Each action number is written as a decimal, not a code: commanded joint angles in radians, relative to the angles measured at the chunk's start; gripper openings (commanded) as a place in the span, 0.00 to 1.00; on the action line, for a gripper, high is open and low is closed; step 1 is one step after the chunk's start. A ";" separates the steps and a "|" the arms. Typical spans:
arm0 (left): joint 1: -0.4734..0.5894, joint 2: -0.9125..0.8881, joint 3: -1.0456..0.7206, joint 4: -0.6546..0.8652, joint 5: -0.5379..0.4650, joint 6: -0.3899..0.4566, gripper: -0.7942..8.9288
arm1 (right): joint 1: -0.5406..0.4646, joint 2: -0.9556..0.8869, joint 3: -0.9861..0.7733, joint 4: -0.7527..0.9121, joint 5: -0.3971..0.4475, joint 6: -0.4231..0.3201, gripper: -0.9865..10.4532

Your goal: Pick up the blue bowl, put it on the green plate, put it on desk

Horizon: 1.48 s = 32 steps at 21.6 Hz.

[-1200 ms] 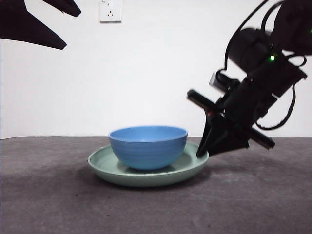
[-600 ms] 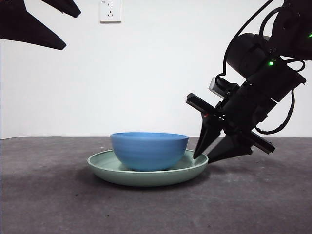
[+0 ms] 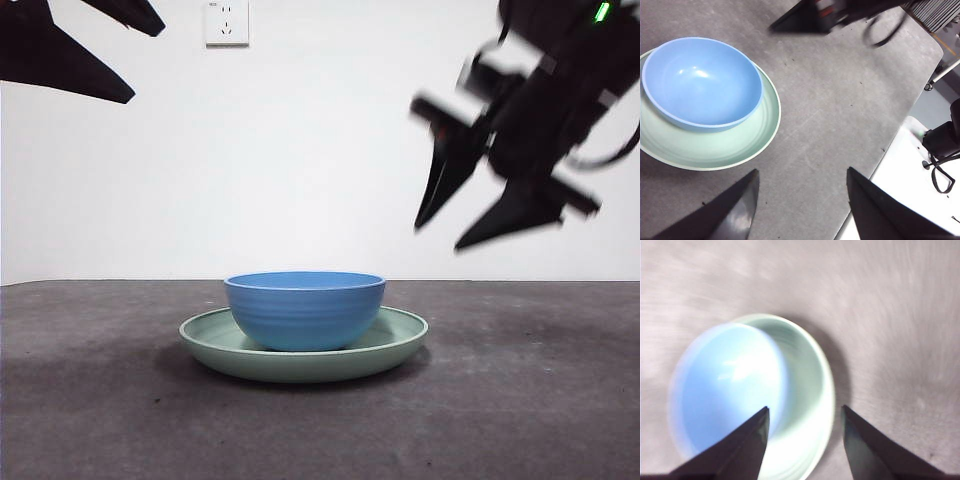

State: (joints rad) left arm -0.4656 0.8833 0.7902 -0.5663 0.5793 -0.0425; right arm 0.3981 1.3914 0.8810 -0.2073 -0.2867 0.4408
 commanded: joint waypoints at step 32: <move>-0.004 0.005 0.006 0.007 0.005 0.005 0.10 | 0.007 -0.576 0.017 -0.681 -0.211 -0.415 0.09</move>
State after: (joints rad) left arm -0.4656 0.8833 0.7906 -0.5682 0.5793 -0.0429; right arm 0.3992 0.8085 0.8822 -0.8989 -0.4957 0.0402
